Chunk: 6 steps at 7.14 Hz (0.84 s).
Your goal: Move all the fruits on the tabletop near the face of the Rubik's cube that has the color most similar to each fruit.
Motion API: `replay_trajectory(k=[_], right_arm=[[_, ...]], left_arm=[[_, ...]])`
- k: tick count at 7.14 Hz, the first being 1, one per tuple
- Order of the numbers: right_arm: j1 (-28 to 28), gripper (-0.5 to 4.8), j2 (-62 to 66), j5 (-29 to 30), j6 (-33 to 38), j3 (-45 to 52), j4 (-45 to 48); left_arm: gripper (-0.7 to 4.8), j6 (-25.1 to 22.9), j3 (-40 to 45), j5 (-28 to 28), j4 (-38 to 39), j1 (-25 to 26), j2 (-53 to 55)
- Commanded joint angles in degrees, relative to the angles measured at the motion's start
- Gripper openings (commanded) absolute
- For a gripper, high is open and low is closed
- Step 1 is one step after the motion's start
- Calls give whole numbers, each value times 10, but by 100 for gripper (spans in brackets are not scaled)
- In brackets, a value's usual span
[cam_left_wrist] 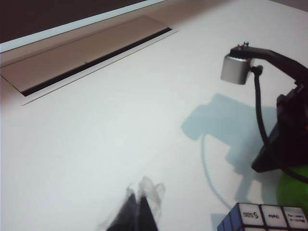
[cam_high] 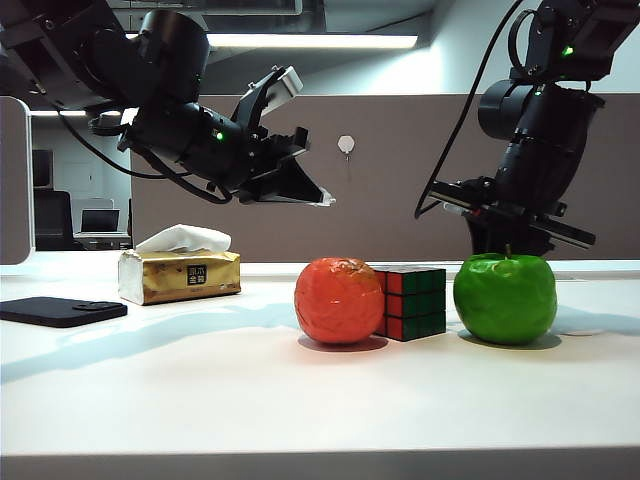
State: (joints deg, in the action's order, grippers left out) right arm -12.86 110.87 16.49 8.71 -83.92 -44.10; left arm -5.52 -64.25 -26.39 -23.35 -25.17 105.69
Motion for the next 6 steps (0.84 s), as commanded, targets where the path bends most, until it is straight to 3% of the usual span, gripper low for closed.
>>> replay_trajectory(k=[1,2,5,6], right_arm=[[-1,-1,-38,-16,-34,-2,-30],[-1,-1,-61,-142,-58,-2,-92],[-1,-1,-61,-115,-58,-2,-115],[-1,-1,-61,-66,-77,-2,-186]], left_arm=[[-5,0,-1,-2,-7,-1,-3],[-5,0,-1,-2,-7,-1,-3],[-5,0,-1,-2,-7,-1,-3],[-5,0,-1,-2,-7,-1,-3]])
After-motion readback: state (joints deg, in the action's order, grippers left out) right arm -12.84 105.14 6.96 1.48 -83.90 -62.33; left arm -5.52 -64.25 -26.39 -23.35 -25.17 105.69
